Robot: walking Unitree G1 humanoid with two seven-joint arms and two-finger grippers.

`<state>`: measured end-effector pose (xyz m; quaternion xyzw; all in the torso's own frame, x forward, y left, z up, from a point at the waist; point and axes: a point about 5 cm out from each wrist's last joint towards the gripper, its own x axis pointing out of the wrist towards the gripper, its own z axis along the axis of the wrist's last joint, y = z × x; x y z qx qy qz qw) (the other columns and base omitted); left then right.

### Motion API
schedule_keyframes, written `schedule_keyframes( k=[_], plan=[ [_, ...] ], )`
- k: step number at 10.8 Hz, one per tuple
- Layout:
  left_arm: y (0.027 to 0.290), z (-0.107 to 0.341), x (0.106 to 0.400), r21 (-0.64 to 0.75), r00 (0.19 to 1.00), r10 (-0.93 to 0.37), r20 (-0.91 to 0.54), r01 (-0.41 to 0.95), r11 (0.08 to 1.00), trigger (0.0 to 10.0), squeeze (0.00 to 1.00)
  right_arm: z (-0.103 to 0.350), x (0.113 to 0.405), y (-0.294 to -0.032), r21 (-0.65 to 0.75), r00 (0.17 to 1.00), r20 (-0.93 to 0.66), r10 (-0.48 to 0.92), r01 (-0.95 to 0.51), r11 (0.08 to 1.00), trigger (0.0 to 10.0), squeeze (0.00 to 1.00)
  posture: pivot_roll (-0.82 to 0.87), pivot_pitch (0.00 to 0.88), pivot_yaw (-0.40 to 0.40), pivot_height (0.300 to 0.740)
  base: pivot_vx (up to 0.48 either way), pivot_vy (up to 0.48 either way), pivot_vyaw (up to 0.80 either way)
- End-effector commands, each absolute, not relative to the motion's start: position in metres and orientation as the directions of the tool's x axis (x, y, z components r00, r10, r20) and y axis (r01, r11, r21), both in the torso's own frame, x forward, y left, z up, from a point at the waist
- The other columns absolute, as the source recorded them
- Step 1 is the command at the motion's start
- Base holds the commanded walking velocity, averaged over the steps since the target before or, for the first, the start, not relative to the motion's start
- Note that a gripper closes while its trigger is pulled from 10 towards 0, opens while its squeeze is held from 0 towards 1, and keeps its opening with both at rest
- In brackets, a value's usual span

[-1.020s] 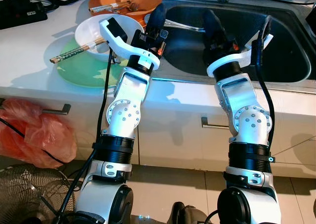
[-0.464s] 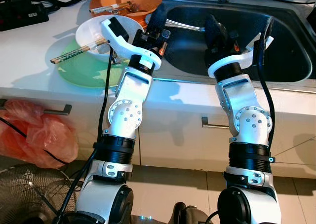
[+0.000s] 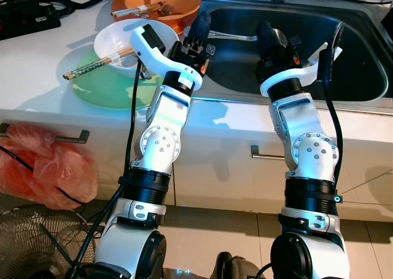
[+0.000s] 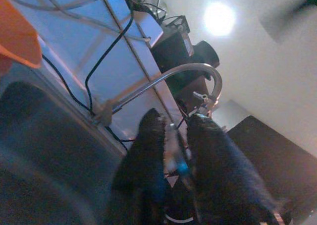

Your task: Kitchen organization

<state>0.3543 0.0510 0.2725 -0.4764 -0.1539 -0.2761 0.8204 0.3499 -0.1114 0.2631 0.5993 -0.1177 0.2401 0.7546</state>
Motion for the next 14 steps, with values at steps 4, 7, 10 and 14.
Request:
schedule_keyframes(
  k=[4,7,10,14],
  plan=[
    [0.0035,0.2900,0.3418,-0.717,0.754,-0.366,0.546,0.646,0.262,10.0,0.94,0.2642,0.3462,-0.1033,0.850,0.849,0.487,0.205,-0.515,0.114,0.0,0.00,0.18,0.175,-0.008,0.740,0.000,0.000,0.00],
    [0.0035,0.2900,0.3418,-0.717,0.754,-0.366,0.546,0.646,0.262,10.0,0.94,0.2642,0.3462,-0.1033,0.850,0.849,0.487,0.205,-0.515,0.114,0.0,0.00,0.18,0.175,-0.008,0.740,0.000,0.000,0.00],
    [0.0035,0.2900,0.3418,-0.717,0.754,-0.366,0.546,0.646,0.262,10.0,0.94,0.2642,0.3462,-0.1033,0.850,0.849,0.487,0.205,-0.515,0.114,0.0,0.00,0.18,0.175,-0.008,0.740,0.000,0.000,0.00],
    [0.0035,0.2900,0.3418,-0.717,0.754,-0.366,0.546,0.646,0.262,10.0,0.94,0.2642,0.3462,-0.1033,0.850,0.849,0.487,0.205,-0.515,0.114,0.0,0.00,0.18,0.175,-0.008,0.740,0.000,0.000,0.00]
  ],
)
